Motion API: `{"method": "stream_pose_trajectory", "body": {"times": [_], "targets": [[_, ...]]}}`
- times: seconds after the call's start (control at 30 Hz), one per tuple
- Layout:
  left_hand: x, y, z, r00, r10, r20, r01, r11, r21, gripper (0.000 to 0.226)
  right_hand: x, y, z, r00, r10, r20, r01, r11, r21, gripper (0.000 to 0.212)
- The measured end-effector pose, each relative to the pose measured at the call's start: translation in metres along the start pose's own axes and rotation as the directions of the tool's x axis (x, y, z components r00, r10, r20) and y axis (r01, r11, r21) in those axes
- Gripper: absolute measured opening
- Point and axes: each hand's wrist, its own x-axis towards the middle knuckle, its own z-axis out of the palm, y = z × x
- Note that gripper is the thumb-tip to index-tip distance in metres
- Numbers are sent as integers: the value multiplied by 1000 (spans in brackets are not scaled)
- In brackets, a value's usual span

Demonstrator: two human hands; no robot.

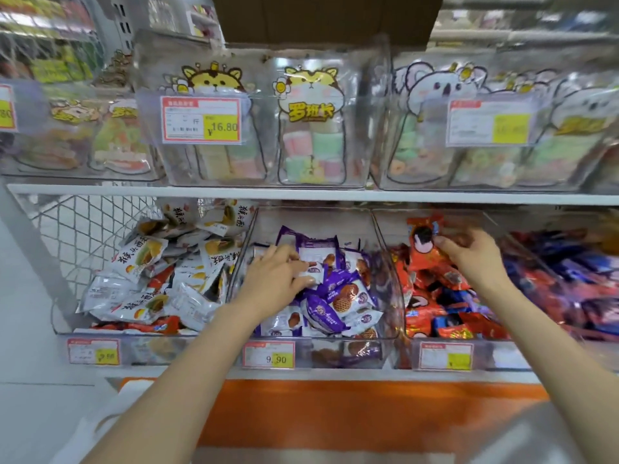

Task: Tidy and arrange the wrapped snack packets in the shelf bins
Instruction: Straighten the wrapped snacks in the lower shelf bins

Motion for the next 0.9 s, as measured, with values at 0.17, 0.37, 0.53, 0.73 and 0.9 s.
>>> {"method": "stream_pose_trajectory", "body": {"times": [0.17, 0.37, 0.53, 0.73, 0.9], "targets": [[-8, -1, -3, 973, -35, -227, -4, 986, -167, 38, -2, 8, 9, 992, -48, 119, 81, 951, -297, 41], [-29, -19, -12, 902, -190, -386, 79, 955, -285, 34, -15, -2, 17, 951, -300, 82, 311, 921, -234, 28], [-50, -57, -23, 835, -353, -422, 211, 914, -347, 31, -47, -22, 45, 774, -572, 271, 626, 753, -200, 27], [-89, -117, -28, 724, -555, -410, 445, 830, -336, 31, -87, -78, 91, 567, -714, 410, 786, 619, -9, 30], [-122, -161, -22, 730, -667, -149, 617, 736, -278, 44, -105, -142, 167, 436, -682, 587, 799, 594, 96, 25]]}}
